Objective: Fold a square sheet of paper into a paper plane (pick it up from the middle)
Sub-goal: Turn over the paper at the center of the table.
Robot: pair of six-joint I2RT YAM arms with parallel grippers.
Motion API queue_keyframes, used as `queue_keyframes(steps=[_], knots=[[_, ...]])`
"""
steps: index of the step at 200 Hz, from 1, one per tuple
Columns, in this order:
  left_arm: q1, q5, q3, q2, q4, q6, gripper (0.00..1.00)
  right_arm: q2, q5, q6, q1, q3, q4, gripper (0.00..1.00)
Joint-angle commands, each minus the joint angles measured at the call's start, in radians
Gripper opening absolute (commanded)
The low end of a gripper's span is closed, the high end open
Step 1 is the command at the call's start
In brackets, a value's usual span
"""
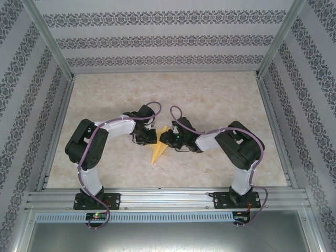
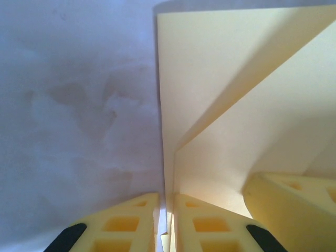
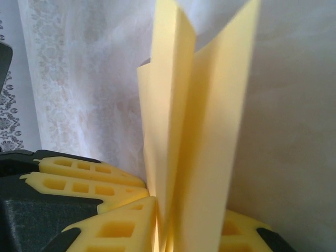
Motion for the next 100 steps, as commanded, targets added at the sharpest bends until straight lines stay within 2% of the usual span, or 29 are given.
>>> queue_keyframes(steps=[1,21,56,77,100], knots=[[-0.012,-0.006,-0.027,-0.026,-0.021,-0.002,0.18,0.01,0.009,-0.014,0.003,0.022,-0.018,0.17],[-0.012,-0.006,-0.041,-0.059,-0.005,-0.005,0.19,-0.004,0.001,-0.042,0.001,0.039,-0.051,0.13],[-0.012,-0.05,-0.061,-0.147,0.0,-0.013,0.2,-0.089,0.035,-0.135,-0.002,0.08,-0.218,0.06],[-0.012,-0.108,-0.059,-0.204,-0.019,-0.022,0.21,-0.175,0.099,-0.238,-0.003,0.135,-0.427,0.07],[-0.012,-0.184,-0.049,-0.251,-0.055,-0.032,0.21,-0.282,0.261,-0.379,0.002,0.227,-0.752,0.07]])
